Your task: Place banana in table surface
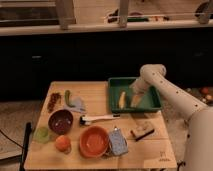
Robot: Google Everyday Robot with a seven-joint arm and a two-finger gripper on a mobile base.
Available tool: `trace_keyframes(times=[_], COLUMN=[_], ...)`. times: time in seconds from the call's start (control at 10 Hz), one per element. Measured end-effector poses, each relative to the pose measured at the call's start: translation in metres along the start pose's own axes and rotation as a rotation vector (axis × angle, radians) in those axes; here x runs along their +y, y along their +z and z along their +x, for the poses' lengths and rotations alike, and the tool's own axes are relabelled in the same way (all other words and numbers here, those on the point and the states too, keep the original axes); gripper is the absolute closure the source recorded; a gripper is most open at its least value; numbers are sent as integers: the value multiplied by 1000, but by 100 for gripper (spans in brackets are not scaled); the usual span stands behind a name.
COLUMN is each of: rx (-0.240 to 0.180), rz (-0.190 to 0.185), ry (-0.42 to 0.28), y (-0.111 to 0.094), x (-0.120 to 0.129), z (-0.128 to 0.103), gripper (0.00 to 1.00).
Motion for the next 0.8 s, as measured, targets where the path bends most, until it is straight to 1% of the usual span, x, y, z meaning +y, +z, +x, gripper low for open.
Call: trace_keyframes(times=[0.2,0.3,0.4,0.5,0.6,0.8], rx=[-1,7,12,15,15,16], rz=[-3,-14,-28,-62,-85,-128], ry=[7,-36,-99,-164,-210,-268], y=[3,4,6,12,16,23], x=[0,0,-2,-2,-3,-3], z=[0,-4,-11,-20,-24,-29], gripper=[20,20,20,20,20,20])
